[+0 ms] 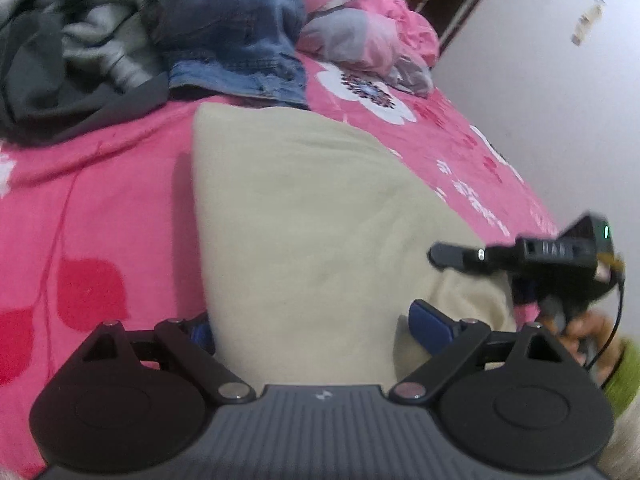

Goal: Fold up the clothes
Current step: 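Push the folded trousers along the bedspread with the left gripper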

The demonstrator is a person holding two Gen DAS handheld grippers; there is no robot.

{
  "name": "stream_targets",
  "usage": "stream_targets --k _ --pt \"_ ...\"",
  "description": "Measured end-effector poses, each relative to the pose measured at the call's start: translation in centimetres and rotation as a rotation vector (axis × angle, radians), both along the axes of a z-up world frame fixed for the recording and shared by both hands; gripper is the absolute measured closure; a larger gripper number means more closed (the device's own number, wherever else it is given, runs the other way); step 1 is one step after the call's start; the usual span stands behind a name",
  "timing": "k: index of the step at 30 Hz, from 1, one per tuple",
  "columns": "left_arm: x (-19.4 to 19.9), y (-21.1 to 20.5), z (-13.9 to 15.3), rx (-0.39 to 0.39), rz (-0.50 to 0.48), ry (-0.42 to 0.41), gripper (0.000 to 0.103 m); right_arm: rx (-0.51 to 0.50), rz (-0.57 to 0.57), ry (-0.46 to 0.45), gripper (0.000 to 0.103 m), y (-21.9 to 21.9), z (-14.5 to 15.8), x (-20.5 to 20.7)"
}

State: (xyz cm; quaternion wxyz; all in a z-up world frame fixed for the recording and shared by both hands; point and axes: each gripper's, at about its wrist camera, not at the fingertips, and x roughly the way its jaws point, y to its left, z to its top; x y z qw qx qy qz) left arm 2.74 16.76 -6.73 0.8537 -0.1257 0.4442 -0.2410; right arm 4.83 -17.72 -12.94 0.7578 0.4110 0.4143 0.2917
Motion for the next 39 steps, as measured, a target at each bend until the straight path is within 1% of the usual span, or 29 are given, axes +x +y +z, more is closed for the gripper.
stream_targets --k 2,8,14,23,30,37,39 --pt "0.6 0.6 0.0 -0.005 0.023 0.021 0.013 0.023 -0.015 -0.003 0.077 0.0 -0.5 0.0" --pt "2.2 0.2 -0.5 -0.004 0.024 0.054 0.013 0.033 -0.005 -0.007 0.076 0.4 -0.8 0.4" --pt "3.7 -0.2 -1.0 -0.002 0.024 0.085 0.012 0.055 -0.012 -0.010 0.078 -0.2 -1.3 0.1" --pt "3.5 -1.0 -1.1 0.036 0.008 0.064 0.011 0.078 -0.021 0.017 0.077 0.4 -1.8 1.7" --pt "3.3 -1.6 -1.1 0.066 -0.004 0.047 0.011 0.065 -0.007 0.024 0.078 0.5 -1.7 1.8" --pt "2.8 -2.3 -1.0 0.114 -0.001 0.019 0.010 -0.003 0.049 -0.005 0.078 0.9 -1.2 1.4" --pt "2.7 -2.4 -0.9 0.128 0.001 0.010 0.009 -0.010 0.053 0.001 0.078 1.0 -1.2 1.5"
